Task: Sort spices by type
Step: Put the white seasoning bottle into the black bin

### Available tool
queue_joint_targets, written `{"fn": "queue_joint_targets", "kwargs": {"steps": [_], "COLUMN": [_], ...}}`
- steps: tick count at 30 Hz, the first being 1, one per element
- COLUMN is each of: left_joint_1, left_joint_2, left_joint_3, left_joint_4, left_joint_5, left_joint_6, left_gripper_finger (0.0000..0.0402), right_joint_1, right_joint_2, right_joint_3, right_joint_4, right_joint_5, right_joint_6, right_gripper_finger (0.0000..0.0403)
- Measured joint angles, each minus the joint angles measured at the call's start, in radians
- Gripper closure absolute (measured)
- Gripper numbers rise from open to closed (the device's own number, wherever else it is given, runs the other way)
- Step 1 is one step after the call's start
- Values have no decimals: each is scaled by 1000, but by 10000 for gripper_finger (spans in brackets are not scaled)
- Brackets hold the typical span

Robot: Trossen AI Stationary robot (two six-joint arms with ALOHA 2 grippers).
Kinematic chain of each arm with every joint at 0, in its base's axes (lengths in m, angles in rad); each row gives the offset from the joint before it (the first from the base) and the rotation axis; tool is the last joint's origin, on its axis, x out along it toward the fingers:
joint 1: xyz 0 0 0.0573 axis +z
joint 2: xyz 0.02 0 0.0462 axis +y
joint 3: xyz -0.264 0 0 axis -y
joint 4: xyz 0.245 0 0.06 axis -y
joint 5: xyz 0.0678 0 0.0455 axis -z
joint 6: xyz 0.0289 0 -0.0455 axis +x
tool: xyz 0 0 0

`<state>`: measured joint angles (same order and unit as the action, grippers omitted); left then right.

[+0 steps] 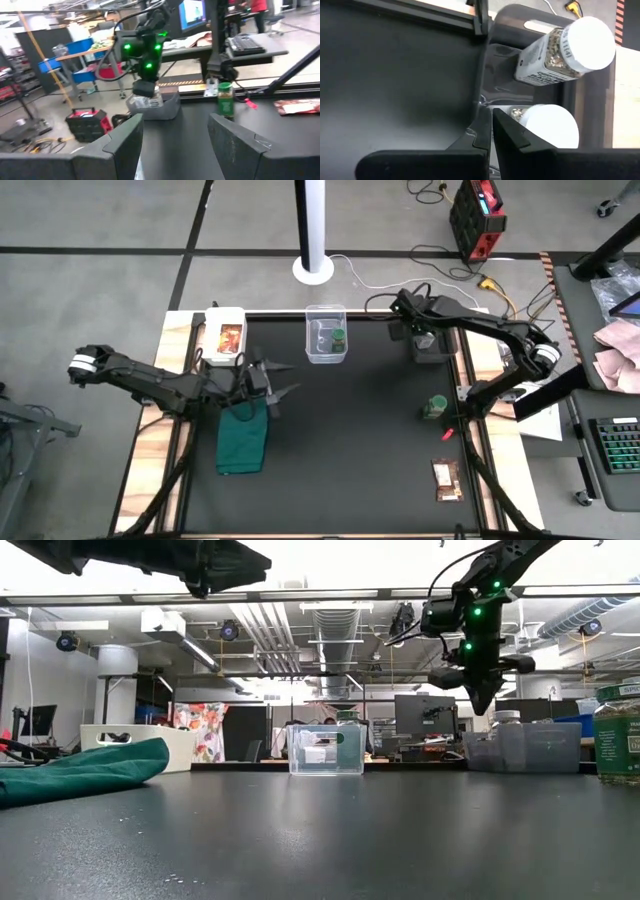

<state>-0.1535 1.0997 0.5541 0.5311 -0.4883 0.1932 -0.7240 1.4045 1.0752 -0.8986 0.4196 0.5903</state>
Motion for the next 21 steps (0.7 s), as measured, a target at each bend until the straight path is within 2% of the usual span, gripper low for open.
{"fn": "queue_joint_targets", "kwargs": {"steps": [3, 21], "left_joint_1": [0, 0], "left_joint_2": [4, 10], "left_joint_3": [0, -1], "left_joint_4": [0, -17], "left_joint_5": [-27, -28], "left_joint_6": [0, -8], "left_gripper_finger": [196, 196], "right_joint_1": [0, 0], "right_joint_2": [1, 0], "right_joint_3": [0, 0], "right_joint_4": [-21, -221], "right_joint_5": [11, 28], "right_joint_6": [0, 13], "right_gripper_finger": [394, 394]}}
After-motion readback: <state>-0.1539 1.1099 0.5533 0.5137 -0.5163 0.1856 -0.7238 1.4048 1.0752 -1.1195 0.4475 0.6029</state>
